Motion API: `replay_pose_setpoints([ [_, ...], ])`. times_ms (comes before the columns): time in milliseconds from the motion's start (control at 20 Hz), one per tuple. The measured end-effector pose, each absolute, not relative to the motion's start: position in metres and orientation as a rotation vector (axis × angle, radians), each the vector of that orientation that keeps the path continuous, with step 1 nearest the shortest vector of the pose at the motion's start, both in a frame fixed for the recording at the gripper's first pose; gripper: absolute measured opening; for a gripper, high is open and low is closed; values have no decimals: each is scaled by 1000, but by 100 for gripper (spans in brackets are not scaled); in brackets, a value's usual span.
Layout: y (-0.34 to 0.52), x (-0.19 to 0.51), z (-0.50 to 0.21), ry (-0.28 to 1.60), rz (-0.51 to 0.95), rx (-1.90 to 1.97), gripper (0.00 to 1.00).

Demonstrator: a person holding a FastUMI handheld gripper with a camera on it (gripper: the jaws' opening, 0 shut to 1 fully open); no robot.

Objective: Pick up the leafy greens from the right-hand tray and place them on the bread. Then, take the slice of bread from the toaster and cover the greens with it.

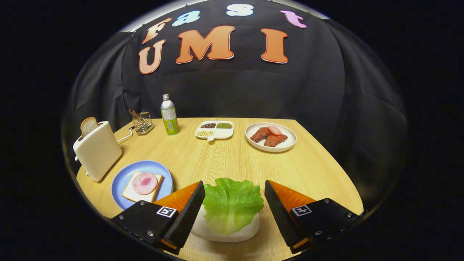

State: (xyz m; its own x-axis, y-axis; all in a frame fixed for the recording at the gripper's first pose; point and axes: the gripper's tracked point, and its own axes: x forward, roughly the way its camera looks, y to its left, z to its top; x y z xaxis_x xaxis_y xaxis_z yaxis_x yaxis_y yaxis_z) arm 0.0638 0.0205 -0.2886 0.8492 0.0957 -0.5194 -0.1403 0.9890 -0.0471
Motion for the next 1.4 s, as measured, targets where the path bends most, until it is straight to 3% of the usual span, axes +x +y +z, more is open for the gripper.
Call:
replay_pose_setpoints([
  [1050, 27, 59, -351, 670, 175, -150, 99],
  [1400, 31, 57, -365, 716, 190, -152, 93],
])
